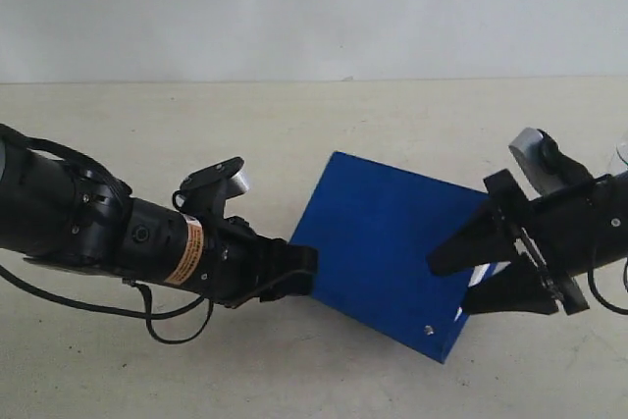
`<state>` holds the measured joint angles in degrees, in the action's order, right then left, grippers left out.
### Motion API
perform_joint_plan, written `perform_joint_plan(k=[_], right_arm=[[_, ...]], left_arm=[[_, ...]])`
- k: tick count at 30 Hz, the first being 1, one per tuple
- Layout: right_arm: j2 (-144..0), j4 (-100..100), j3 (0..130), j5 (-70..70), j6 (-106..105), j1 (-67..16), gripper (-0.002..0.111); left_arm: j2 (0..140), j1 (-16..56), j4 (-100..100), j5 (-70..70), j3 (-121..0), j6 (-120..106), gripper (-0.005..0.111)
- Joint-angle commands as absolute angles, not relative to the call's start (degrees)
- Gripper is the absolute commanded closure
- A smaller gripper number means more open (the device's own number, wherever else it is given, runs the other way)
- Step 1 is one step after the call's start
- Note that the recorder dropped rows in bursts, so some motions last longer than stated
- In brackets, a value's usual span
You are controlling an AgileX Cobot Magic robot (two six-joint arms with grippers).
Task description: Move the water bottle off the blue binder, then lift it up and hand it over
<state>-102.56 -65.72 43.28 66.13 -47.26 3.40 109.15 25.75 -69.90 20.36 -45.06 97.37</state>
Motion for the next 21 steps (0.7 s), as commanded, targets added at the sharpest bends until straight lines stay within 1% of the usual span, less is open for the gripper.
perform_joint_plan(k=[1, 11, 17, 21], right_arm=[[-102.43, -71.06, 43.43, 69.81, -50.99, 3.5, 0.053], [-102.43, -70.76, 43.43, 61.16, -50.99, 3.5, 0.053], [-102.43, -71.58, 43.43, 60.11, -52.03, 3.5, 0.053], [-102.54, -72.95, 43.43, 58.04, -52.57, 3.4, 0.053]], left_arm=[[109.31, 25.77, -66.74, 14.85, -45.35, 97.01, 0.067], [109.18, 25.77, -66.17, 14.71, -45.35, 97.23, 0.067], [105.86, 25.77, -61.26, 8.04, -45.35, 97.23, 0.067], [105.08, 25.77, -61.26, 12.89, -45.35, 97.23, 0.067]])
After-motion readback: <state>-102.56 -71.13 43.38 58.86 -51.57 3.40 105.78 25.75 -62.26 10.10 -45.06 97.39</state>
